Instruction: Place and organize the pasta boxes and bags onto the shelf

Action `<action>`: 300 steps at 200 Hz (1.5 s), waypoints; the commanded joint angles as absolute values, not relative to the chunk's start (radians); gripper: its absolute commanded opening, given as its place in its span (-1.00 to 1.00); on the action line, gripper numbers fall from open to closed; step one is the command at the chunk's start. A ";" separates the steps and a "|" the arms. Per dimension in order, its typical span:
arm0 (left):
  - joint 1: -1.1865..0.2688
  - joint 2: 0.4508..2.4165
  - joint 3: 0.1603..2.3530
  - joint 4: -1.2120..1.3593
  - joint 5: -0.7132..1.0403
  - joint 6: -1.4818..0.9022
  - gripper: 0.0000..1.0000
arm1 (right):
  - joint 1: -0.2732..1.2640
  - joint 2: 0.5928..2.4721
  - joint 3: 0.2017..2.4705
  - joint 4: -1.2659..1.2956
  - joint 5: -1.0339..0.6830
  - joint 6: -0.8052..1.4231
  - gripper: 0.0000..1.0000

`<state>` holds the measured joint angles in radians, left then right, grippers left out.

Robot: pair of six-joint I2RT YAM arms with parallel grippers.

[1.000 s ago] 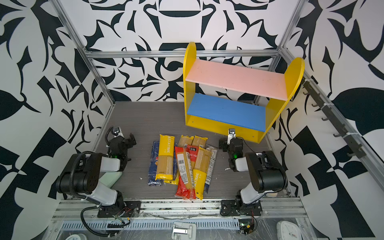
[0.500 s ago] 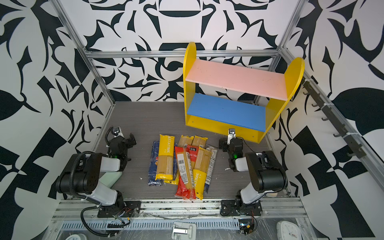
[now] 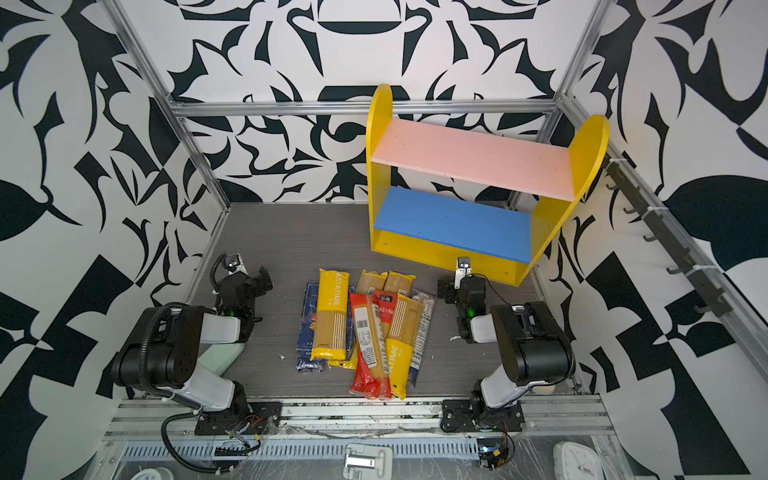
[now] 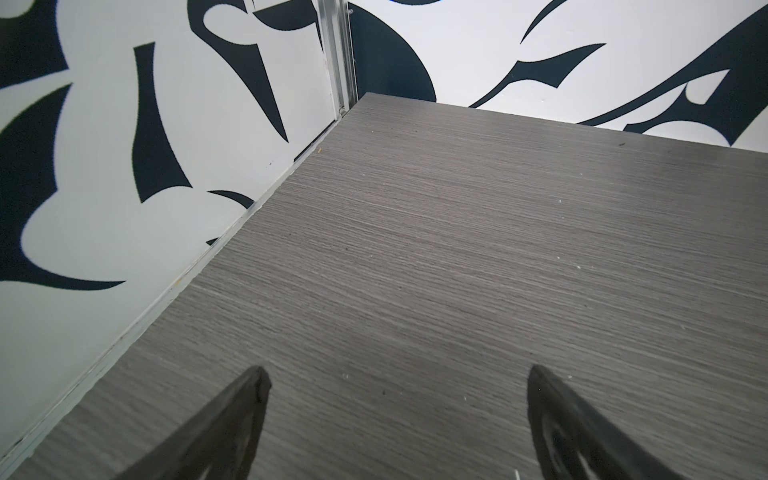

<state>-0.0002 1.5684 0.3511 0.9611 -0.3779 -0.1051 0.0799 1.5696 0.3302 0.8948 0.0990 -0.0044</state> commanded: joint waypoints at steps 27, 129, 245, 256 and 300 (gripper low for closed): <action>0.003 1.571 0.353 0.989 -0.387 -0.113 0.98 | 0.079 1.554 0.353 0.919 0.087 -0.015 1.00; 0.017 1.569 0.359 0.973 -0.360 -0.123 0.98 | 0.078 1.554 0.355 0.913 0.103 -0.010 1.00; 0.018 1.452 0.396 0.804 -0.328 -0.121 0.98 | 0.092 1.429 0.414 0.701 0.228 0.026 0.88; 0.018 1.414 0.410 0.754 -0.352 -0.128 0.99 | 0.094 1.400 0.429 0.644 0.258 0.043 0.84; -0.011 1.238 0.498 0.470 -0.333 -0.197 0.97 | 0.131 1.298 0.530 0.348 0.371 0.117 0.79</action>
